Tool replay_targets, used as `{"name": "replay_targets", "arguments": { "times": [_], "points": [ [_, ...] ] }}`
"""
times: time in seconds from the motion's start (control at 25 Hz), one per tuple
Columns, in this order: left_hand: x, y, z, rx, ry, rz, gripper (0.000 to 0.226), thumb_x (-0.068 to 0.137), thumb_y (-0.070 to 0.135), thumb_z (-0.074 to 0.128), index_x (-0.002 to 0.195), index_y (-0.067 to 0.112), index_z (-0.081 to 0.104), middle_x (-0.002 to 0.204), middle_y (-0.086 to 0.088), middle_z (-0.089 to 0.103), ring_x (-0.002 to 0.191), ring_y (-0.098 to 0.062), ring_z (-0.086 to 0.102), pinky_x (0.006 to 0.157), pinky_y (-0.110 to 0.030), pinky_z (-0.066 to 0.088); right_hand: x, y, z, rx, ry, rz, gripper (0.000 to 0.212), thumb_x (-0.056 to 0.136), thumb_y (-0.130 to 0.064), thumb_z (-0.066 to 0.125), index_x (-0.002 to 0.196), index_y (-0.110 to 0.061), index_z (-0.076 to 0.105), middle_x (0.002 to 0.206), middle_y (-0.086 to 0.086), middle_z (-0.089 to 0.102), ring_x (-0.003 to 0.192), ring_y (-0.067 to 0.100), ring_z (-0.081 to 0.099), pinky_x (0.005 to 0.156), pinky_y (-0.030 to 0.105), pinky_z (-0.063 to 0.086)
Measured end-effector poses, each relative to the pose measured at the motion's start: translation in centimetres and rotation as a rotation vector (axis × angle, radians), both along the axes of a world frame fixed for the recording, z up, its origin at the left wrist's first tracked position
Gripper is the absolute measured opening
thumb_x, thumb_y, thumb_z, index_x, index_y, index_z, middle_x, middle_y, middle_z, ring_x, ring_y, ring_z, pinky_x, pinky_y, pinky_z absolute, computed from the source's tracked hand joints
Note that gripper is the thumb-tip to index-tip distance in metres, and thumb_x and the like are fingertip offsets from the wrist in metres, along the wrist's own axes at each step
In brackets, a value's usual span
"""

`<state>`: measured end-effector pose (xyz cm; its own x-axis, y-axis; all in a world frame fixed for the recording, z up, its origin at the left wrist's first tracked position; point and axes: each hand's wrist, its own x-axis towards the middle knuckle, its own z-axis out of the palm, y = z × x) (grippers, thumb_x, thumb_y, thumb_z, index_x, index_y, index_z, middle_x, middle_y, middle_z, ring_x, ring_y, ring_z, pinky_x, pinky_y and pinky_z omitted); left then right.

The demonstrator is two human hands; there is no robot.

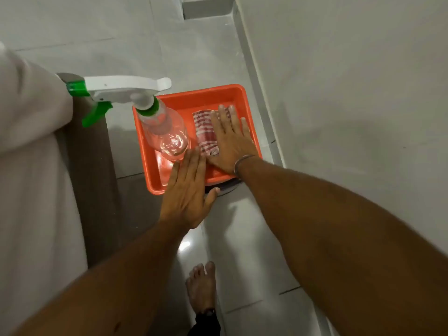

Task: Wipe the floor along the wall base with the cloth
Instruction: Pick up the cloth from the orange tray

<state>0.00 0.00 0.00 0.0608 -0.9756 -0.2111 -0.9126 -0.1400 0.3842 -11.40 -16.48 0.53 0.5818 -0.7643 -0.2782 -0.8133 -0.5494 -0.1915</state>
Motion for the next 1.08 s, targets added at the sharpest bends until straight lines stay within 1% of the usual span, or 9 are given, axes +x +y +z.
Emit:
{"name": "replay_targets", "arguments": {
  "times": [0.08,0.2,0.32,0.48,0.6,0.76,0.88,1.0,1.08],
  "points": [
    [-0.1,0.3,-0.5,0.048,0.018,0.018,0.090,0.109,0.060,0.035,0.175,0.007,0.006,0.184,-0.013,-0.002,0.171,-0.028,-0.007,0.140,-0.050,0.000,-0.1,-0.5,-0.6,0.099,0.113,0.072,0.120,0.086,-0.085,0.050,0.166,-0.019,-0.011,0.176,0.015,-0.015,0.162,0.039,-0.014,0.132,0.060,-0.001],
    [-0.5,0.8,-1.1,0.070,-0.011,0.015,0.089,0.108,0.064,0.030,0.173,0.010,0.001,0.182,-0.010,-0.005,0.171,-0.027,-0.007,0.140,-0.049,-0.002,-0.6,-0.6,-1.3,0.188,0.182,0.116,0.121,0.087,-0.073,0.064,0.166,-0.022,-0.013,0.175,0.015,-0.018,0.161,0.041,-0.016,0.131,0.064,0.004],
    [-0.2,0.5,-1.0,0.081,0.015,0.019,0.090,0.107,0.065,0.030,0.172,0.010,-0.001,0.183,-0.012,-0.003,0.171,-0.027,-0.008,0.139,-0.047,-0.004,-0.2,-0.9,-1.3,0.183,0.192,0.133,0.100,0.100,-0.052,0.061,0.167,-0.023,-0.007,0.176,0.014,-0.014,0.162,0.041,-0.011,0.130,0.064,0.015],
    [-0.4,0.7,-0.7,0.077,-0.008,0.013,0.092,0.107,0.066,0.027,0.173,0.006,0.004,0.182,-0.012,-0.004,0.171,-0.028,-0.007,0.140,-0.048,-0.003,-0.5,-1.5,-0.5,0.131,0.217,0.120,0.073,0.107,-0.034,0.057,0.165,-0.019,0.014,0.176,0.013,0.013,0.162,0.039,0.016,0.114,0.064,0.043],
    [-0.7,1.1,-0.7,0.057,-0.023,0.030,0.092,0.108,0.063,0.034,0.174,0.005,0.007,0.184,-0.014,0.000,0.171,-0.029,-0.005,0.140,-0.049,-0.002,-1.0,-0.9,1.3,0.059,0.101,0.048,0.052,0.107,-0.030,0.057,0.154,-0.017,0.039,0.162,0.013,0.044,0.148,0.036,0.046,0.103,0.059,0.056],
    [-2.4,1.9,0.9,0.011,-0.042,0.066,0.092,0.108,0.061,0.039,0.173,0.003,0.014,0.184,-0.019,0.012,0.172,-0.035,0.009,0.139,-0.050,0.003,-3.2,1.5,5.2,-0.046,-0.175,-0.079,0.056,0.101,-0.011,0.062,0.155,-0.012,0.045,0.164,0.014,0.045,0.153,0.035,0.041,0.109,0.057,0.052],
    [-4.5,3.4,3.1,0.037,-0.066,0.062,0.095,0.106,0.067,0.029,0.174,0.003,0.013,0.184,-0.019,0.011,0.172,-0.035,0.008,0.139,-0.055,0.008,-7.2,6.1,9.2,-0.065,-0.376,-0.143,0.061,0.100,-0.018,0.068,0.155,-0.007,0.046,0.161,0.018,0.049,0.148,0.038,0.048,0.111,0.055,0.052],
    [-7.7,6.4,4.4,0.046,-0.078,0.054,0.096,0.105,0.070,0.025,0.173,0.002,0.012,0.184,-0.017,0.006,0.171,-0.031,0.000,0.139,-0.054,0.008,-13.2,12.5,11.1,-0.112,-0.440,-0.213,0.059,0.097,-0.011,0.071,0.152,-0.005,0.051,0.155,0.019,0.055,0.142,0.036,0.056,0.106,0.049,0.056],
    [-10.0,9.1,4.1,0.074,-0.091,0.059,0.097,0.104,0.070,0.022,0.173,0.002,0.012,0.183,-0.018,0.006,0.171,-0.032,0.001,0.139,-0.054,0.008,-17.2,17.2,10.4,-0.069,-0.426,-0.266,0.059,0.093,-0.009,0.073,0.148,-0.004,0.055,0.152,0.020,0.058,0.137,0.037,0.060,0.106,0.049,0.056]
  ]
}}
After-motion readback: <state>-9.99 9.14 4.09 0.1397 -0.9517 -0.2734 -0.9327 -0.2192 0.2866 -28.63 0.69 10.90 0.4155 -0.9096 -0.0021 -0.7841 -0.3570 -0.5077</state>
